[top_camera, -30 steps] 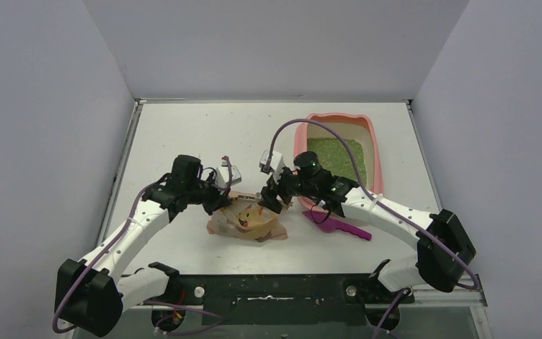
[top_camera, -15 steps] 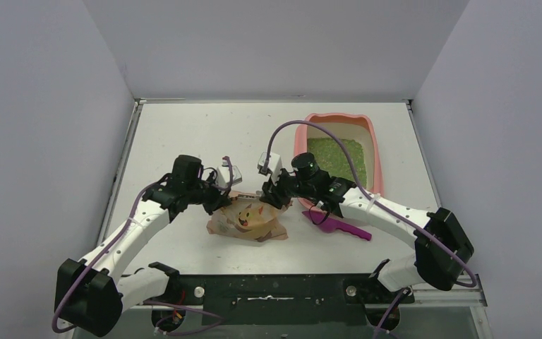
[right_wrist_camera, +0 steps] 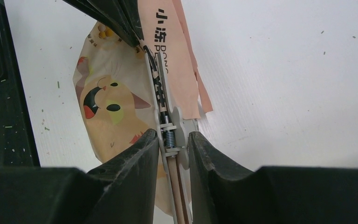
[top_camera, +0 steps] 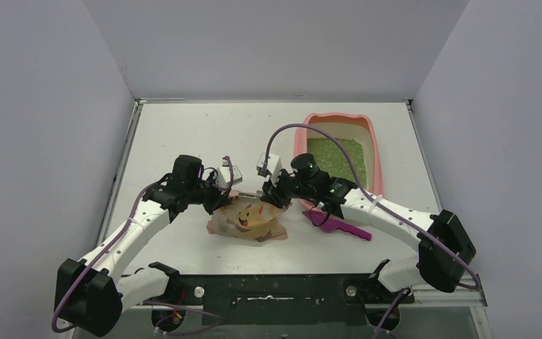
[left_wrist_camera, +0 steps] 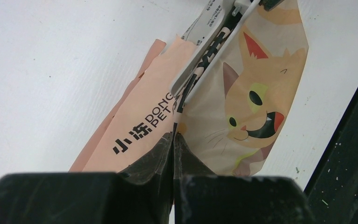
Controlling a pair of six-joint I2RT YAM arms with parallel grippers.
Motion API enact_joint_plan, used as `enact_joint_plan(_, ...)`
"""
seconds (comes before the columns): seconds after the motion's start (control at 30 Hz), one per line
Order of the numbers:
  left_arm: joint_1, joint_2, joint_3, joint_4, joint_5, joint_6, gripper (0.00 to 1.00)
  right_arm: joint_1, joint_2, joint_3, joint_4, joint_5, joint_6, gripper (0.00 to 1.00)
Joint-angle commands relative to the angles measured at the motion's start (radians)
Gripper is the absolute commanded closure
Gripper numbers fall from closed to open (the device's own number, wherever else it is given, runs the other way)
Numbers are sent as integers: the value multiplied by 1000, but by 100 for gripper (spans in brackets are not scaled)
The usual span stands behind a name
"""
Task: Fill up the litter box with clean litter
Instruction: Remove the clamp from the cat litter bag, then place the clamp at the center of the board.
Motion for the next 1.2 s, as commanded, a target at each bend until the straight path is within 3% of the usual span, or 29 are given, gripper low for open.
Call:
enact_joint_plan(0.0,-3,-15,-5,-7,-24,-5,100,3,-100,19,79,110,7,98)
enact_joint_plan(0.2,-8,-15,-7,-1,-29,-7,100,3,-157,-17,103,165,31,100)
enact_joint_plan(0.4,-8,-32,-8,21,-52,-25,100,2,-268,-29,-21,295,113,100)
enact_joint_plan(0.5,-8,-48,-15,50,-58,-44,85,0,-359,-58,-91,304,172,100)
enact_joint_plan(0.7,-9,-103,-52,142,-113,-74,49,-2,-466,-126,-273,153,329,99)
enact_joint_plan(0.9,-7,-239,-145,315,-171,-113,18,-2,-533,-264,-297,66,429,97)
enact_joint_plan(1.17,-8,-398,-260,512,-318,-159,13,0,-513,-337,-311,3,447,97)
